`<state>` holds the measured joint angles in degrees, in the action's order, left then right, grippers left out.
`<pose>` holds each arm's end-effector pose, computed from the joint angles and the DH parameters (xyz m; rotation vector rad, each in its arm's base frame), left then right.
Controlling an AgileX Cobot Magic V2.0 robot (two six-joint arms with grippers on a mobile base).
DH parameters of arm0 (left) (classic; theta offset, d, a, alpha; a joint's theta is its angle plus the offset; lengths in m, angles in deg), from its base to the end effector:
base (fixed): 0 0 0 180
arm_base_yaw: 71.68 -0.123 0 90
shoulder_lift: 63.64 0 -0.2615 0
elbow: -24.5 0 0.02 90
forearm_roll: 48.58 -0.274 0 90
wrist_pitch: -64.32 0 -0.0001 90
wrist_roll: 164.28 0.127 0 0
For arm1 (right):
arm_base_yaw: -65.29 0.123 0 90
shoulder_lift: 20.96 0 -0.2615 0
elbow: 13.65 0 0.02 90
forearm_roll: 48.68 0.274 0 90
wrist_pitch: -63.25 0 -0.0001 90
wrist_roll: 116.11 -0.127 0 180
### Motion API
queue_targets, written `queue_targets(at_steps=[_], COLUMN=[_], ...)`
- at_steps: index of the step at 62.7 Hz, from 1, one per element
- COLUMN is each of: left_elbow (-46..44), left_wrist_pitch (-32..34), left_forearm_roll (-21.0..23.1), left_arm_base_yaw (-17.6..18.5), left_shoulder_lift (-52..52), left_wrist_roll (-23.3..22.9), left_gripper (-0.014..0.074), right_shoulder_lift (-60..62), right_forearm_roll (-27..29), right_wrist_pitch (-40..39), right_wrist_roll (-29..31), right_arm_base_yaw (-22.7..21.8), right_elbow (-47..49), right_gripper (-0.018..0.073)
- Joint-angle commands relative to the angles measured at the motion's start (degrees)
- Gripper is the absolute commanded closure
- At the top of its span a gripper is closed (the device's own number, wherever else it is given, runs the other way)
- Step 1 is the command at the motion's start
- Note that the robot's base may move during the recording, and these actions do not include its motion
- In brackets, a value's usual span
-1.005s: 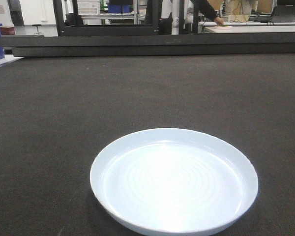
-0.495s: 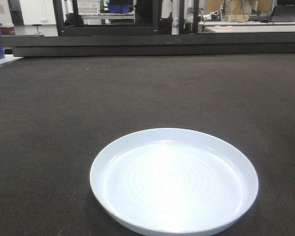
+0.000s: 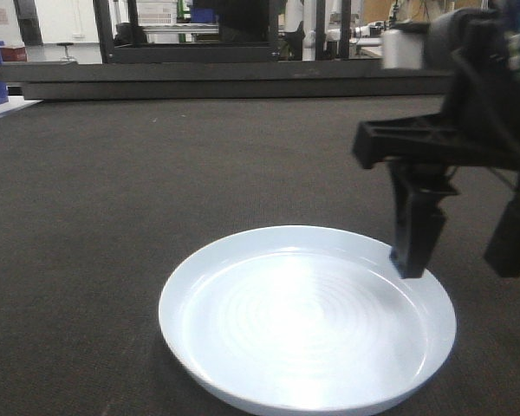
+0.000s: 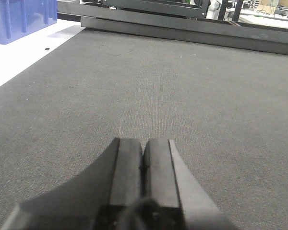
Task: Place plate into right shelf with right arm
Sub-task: 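Lower the right gripper onto the rim of the white plate, then close the right gripper on the plate rim and lift it upright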
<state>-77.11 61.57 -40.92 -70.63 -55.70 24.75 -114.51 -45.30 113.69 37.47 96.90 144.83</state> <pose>0.1401 -0.0034 0.1986 0.0380 1.5538 -0.0004 0.2564 0.1646 0.1632 -0.0862 2.9335 0.2454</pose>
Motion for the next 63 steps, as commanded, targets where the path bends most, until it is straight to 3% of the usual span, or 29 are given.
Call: queue_targets(at_steps=[1,24,41,54,63], left_elbow=[0.6,0.6,0.6,0.6,0.6], left_wrist_pitch=[5.2,5.2,5.2,5.2,5.2], left_forearm_roll=[0.5,0.5,0.5,0.5,0.5], left_arm_base_yaw=[0.1,0.1,0.1,0.1,0.1], left_shoulder_lift=[-0.6,-0.6,-0.6,-0.6,-0.6], left_wrist_roll=[-0.4,-0.4,-0.4,-0.4,-0.4], left_gripper=[0.0724,0.0724,0.0724,0.0724,0.0724], right_shoulder_lift=[-0.7,-5.2,-4.9,-1.2,5.5], right_forearm_roll=[0.0,0.1,0.1,-0.4,-1.8], right_wrist_pitch=[0.0,-0.1,-0.1,-0.3,-4.6], right_wrist_roll=[-1.7,-5.0,-5.7,-5.1,-2.9], right_arm_base_yaw=[0.2,0.2,0.2,0.2,-0.6], right_elbow=[3.1,3.2,3.2,3.2,1.3], right_gripper=[0.0069,0.0179,0.0516,0.0505,0.0505])
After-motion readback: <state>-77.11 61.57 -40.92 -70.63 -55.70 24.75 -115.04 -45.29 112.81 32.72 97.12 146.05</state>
